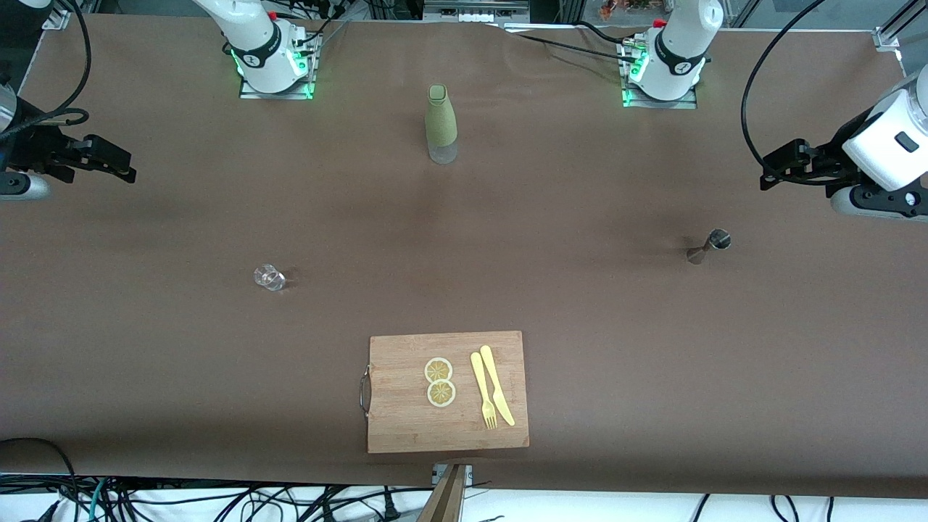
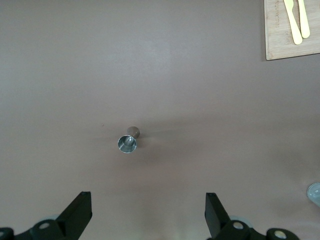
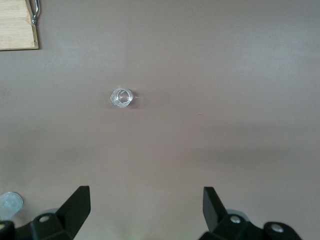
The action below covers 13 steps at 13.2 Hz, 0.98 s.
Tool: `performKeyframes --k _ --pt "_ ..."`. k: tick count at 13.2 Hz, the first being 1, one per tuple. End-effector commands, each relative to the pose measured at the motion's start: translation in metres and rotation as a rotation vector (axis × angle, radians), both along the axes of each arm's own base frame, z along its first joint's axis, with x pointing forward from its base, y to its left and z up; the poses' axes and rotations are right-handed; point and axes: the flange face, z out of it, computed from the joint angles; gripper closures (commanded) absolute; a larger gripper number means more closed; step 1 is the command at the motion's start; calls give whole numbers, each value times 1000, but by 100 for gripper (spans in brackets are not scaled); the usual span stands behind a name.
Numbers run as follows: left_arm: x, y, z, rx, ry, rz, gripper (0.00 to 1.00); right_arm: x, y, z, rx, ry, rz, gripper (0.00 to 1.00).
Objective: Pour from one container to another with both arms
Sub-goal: 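Move both grippers down toward the glass cup and steel jigger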
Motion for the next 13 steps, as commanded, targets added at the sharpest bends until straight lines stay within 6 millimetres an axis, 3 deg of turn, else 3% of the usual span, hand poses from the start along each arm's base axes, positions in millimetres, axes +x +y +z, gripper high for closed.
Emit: performKeyframes --k 1,5,8,13 --pt "0 7 7 -18 -4 23 0 1 1 6 16 2 -6 0" --pt "1 14 15 -18 -25 23 0 1 1 6 16 2 -6 0" --pt "2 25 8 -19 -8 35 0 0 2 7 16 2 -4 0" --pt "0 92 2 -97 -10 -154 0 -1 2 6 14 12 -12 0"
